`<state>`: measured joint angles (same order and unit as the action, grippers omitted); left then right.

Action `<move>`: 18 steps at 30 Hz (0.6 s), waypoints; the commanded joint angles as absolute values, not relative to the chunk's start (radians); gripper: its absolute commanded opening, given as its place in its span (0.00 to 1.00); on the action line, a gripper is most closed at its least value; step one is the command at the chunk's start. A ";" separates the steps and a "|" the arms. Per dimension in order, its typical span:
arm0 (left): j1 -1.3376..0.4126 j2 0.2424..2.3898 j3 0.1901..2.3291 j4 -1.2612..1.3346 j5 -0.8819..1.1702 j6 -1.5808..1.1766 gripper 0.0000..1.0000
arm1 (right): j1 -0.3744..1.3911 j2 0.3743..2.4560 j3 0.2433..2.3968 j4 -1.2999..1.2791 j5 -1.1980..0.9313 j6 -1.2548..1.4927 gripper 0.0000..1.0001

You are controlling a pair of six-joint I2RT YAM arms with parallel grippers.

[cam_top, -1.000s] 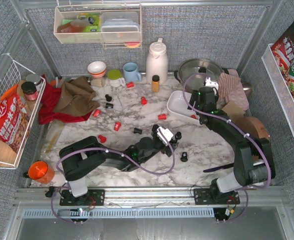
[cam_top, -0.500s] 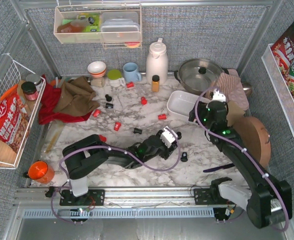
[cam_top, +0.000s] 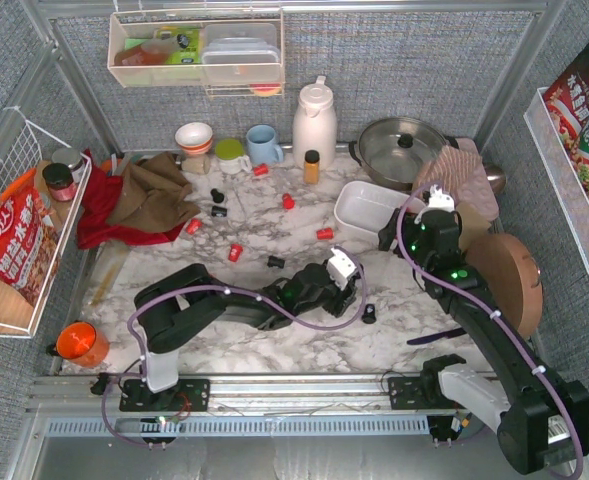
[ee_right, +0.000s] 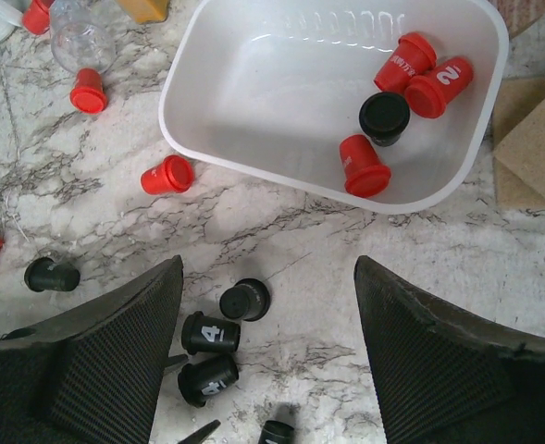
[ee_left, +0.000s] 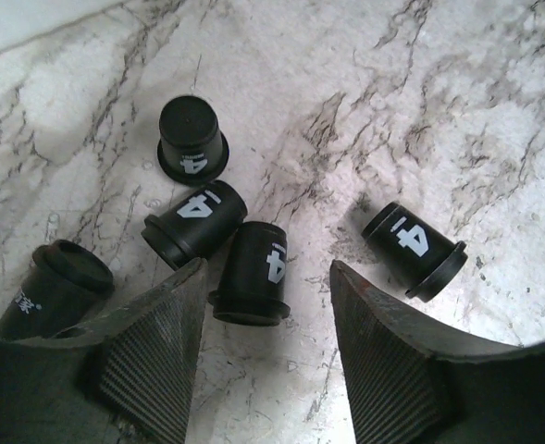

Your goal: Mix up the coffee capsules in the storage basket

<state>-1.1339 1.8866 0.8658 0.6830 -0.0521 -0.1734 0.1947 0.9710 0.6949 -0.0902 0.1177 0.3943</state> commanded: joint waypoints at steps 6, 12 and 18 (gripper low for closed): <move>-1.126 1.904 0.898 0.611 -0.005 -0.237 0.59 | 0.193 0.962 0.693 -0.083 0.095 0.396 0.79; -1.125 1.946 0.948 0.576 0.043 -0.255 0.59 | 0.193 0.967 0.692 -0.080 0.092 0.396 0.79; -1.124 1.964 0.965 0.537 0.066 -0.266 0.58 | 0.194 0.974 0.692 -0.077 0.083 0.396 0.79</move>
<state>-1.1252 1.9564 0.9569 0.5686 0.0330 -0.2481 0.1944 0.9707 0.6930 -0.0933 0.0963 0.3943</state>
